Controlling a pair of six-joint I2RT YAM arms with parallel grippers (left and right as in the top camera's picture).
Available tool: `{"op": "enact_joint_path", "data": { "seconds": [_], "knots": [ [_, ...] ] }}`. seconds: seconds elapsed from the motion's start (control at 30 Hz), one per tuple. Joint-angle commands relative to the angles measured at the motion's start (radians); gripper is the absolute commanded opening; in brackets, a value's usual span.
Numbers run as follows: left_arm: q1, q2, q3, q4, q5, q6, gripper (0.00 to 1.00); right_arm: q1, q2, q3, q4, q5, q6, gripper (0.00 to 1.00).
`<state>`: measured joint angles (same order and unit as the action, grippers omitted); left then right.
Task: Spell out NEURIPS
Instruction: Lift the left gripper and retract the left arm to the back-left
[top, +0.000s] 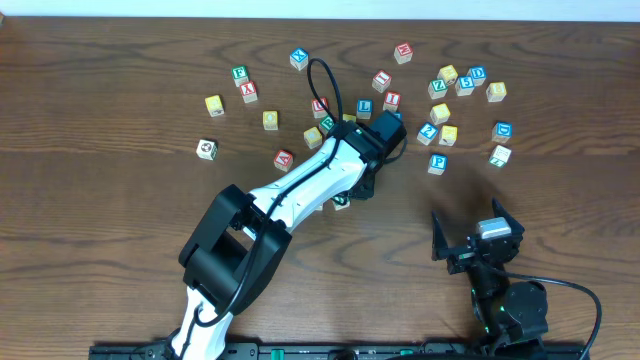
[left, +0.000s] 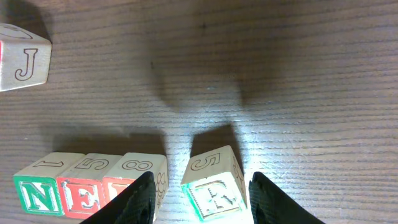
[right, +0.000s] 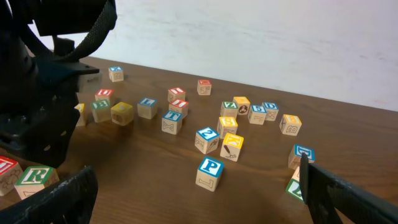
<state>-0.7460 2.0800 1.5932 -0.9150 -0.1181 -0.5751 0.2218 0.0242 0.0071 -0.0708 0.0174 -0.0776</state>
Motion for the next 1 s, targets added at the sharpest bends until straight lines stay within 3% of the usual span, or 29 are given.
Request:
{"op": "enact_joint_path", "data": {
  "seconds": [0.0, 0.43, 0.5, 0.8, 0.97],
  "knots": [
    [0.010, -0.039, 0.044, -0.001, -0.006, 0.037, 0.48, -0.005, -0.005, -0.002, -0.004, -0.005, 0.002, 0.99],
    [0.122, -0.131, 0.395, -0.249, -0.006, 0.272, 0.49, -0.005, -0.005, -0.002, -0.004, -0.005, 0.002, 0.99],
    [0.166, -0.177, 0.408, -0.255, 0.007, 0.302, 0.54, -0.005, -0.005, -0.002, -0.004, -0.005, 0.002, 0.99],
    [0.509, -0.383, 0.408, -0.301, 0.391, 0.575, 0.58, -0.005, -0.005, -0.002, -0.004, -0.005, 0.002, 0.99],
    [0.680, -0.402, 0.407, -0.364, 0.565, 0.685, 0.57, -0.005, -0.005, -0.002, -0.005, -0.005, 0.002, 0.99]
  ]
}}
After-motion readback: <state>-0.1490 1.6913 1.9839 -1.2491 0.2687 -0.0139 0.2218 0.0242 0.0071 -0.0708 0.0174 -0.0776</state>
